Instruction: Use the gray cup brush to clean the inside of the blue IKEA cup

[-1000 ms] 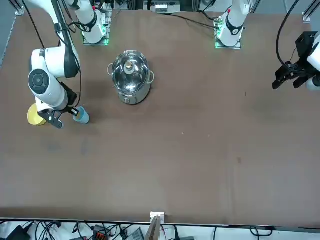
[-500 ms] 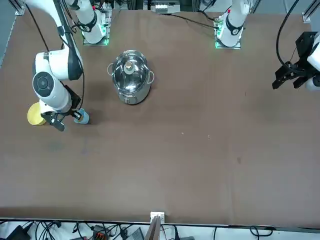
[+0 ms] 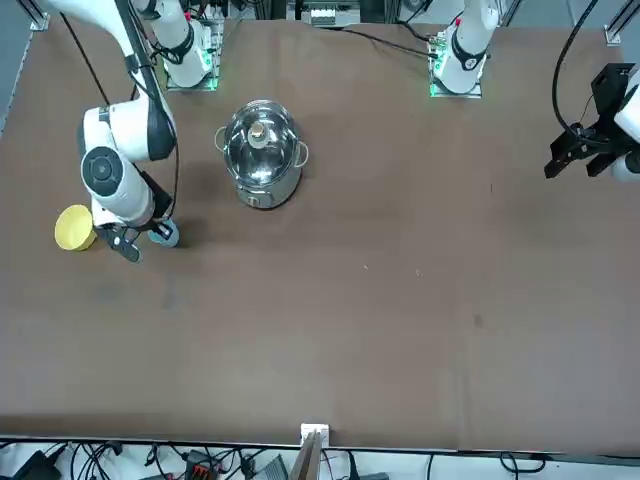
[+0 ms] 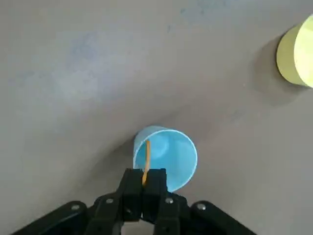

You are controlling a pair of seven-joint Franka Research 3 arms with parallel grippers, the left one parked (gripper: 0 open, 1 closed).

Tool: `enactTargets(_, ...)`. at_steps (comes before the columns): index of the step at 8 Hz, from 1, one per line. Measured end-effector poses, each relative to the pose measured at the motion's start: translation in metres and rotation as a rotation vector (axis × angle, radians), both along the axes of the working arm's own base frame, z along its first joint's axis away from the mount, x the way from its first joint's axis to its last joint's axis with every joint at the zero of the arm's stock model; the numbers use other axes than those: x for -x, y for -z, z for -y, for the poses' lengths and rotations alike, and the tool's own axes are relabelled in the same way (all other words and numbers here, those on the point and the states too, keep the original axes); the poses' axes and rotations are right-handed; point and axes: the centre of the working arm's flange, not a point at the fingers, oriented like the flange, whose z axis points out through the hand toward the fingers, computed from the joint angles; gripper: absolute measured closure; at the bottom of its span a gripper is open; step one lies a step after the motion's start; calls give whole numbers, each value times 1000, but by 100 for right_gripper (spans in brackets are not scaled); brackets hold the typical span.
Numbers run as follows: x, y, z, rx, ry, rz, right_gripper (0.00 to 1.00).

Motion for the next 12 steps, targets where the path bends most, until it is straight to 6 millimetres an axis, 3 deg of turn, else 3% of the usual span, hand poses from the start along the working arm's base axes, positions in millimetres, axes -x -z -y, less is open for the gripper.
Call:
enactTargets(6,2,1,18,22,36,-39,97)
enactTargets(12,-17,-5,19,20,45,-11,97)
